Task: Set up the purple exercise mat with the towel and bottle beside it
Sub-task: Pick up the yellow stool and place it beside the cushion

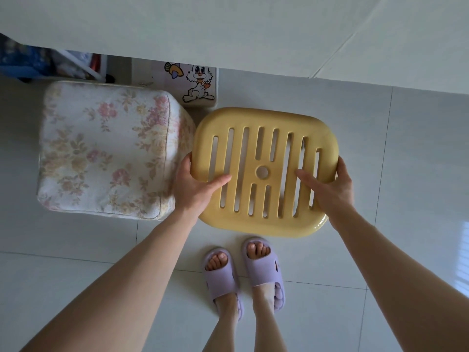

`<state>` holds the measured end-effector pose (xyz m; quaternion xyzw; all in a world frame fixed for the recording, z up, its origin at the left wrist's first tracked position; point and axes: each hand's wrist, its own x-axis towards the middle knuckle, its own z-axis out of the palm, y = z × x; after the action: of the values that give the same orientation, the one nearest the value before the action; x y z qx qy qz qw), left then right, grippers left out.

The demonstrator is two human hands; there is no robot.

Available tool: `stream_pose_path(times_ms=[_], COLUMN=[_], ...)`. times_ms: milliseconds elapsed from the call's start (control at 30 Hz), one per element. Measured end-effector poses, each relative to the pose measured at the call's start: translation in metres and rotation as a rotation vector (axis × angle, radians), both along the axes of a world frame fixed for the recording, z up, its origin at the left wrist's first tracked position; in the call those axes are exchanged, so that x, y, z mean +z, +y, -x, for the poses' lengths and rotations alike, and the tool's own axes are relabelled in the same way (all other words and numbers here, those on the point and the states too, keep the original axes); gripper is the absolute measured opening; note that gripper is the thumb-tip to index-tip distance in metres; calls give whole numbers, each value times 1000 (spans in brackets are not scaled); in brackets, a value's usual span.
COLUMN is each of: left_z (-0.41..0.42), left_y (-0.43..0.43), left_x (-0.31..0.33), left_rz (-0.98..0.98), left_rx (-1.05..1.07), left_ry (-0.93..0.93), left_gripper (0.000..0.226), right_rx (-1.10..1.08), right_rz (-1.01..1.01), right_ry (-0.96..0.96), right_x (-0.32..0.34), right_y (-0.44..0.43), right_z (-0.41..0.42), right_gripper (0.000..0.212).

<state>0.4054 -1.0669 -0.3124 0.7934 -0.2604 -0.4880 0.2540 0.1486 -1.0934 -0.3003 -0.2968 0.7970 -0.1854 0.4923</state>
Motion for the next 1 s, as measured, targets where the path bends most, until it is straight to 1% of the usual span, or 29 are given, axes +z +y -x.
stream_pose_path(times_ms=[167, 300, 433, 533, 667, 833, 900, 1000], left_z=[2, 2, 3, 4, 7, 9, 10, 10], left_y=[5, 5, 5, 5, 7, 10, 8, 6], left_x=[-4, -6, -5, -5, -3, -2, 0, -1], left_rz=[-3, -17, -20, -18, -20, -18, -19, -22], left_rx=[-13, -16, -12, -11, 4, 19, 21, 29], left_ry=[-27, -44, -38, -37, -28, -42, -47, -44], left_gripper=[87, 102, 97, 99, 92, 93, 89, 91], right_rx=[-13, -14, -14, -21, -15, 3, 6, 20], right_rz=[-2, 3, 11, 13, 10, 5, 12, 15], right_ry=[-13, -19, -26, -34, -31, -23, -20, -14], right_x=[-2, -4, -4, -3, -5, -6, -7, -8], right_y=[4, 4, 4, 4, 4, 3, 1, -3], right_z=[2, 3, 4, 4, 6, 8, 9, 9], right_gripper=[80, 79, 82, 80, 83, 88, 87, 87])
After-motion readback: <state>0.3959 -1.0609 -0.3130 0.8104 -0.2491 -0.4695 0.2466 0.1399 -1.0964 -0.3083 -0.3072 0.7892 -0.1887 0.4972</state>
